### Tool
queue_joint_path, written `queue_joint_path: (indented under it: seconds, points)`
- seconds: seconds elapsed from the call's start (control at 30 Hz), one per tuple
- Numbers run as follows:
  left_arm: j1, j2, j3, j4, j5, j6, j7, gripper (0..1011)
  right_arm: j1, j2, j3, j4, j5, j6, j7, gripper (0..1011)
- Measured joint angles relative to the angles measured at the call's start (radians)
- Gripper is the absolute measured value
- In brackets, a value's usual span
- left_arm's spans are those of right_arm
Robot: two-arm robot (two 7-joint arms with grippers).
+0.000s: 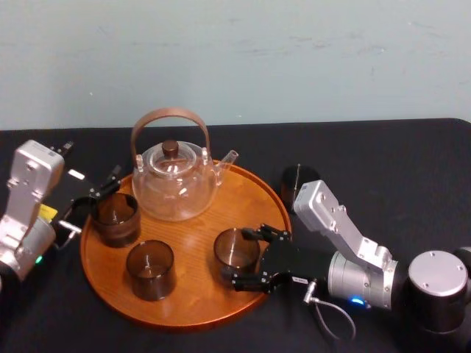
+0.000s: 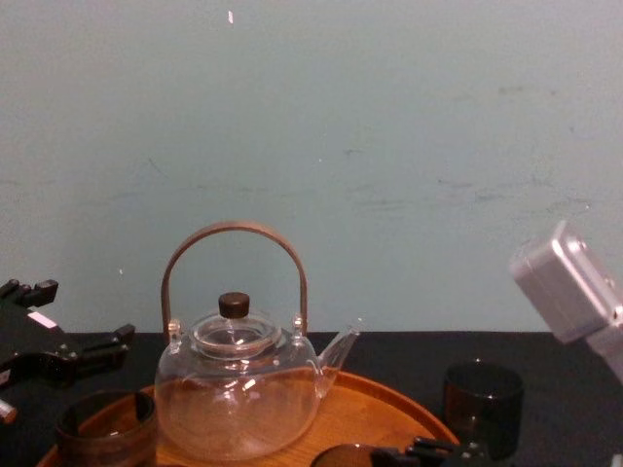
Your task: Pick up the glass from the table and place it on the tray.
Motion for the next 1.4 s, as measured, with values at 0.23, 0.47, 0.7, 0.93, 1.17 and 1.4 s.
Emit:
queue_joint_path:
  seconds: [0.23, 0.47, 0.7, 0.93, 1.17, 1.4]
  points:
    - [0.0, 0.0, 0.0, 0.0, 0.0, 0.0, 0.0, 1001, 0.004, -0.007, -0.004, 0.022, 0.001, -0.003, 0.0, 905]
    - [0.0, 0.0, 0.0, 0.0, 0.0, 0.0, 0.0, 1001, 0.008, -0.011, -0.007, 0.033, 0.003, -0.004, -0.001, 904]
    - [0.0, 0.0, 0.0, 0.0, 0.0, 0.0, 0.0, 1001, 0.008, -0.01, -0.011, 0.033, -0.005, -0.007, -0.005, 904]
    - [0.0, 0.0, 0.0, 0.0, 0.0, 0.0, 0.0, 1001, 0.008, -0.01, -0.01, 0.033, -0.006, -0.007, -0.005, 904]
    - [0.0, 0.0, 0.0, 0.0, 0.0, 0.0, 0.0, 1001, 0.008, -0.009, -0.01, 0.034, -0.009, -0.002, -0.005, 1002]
    - [0.0, 0.0, 0.0, 0.0, 0.0, 0.0, 0.0, 1001, 0.008, -0.01, -0.009, 0.034, -0.008, -0.002, -0.004, 1002]
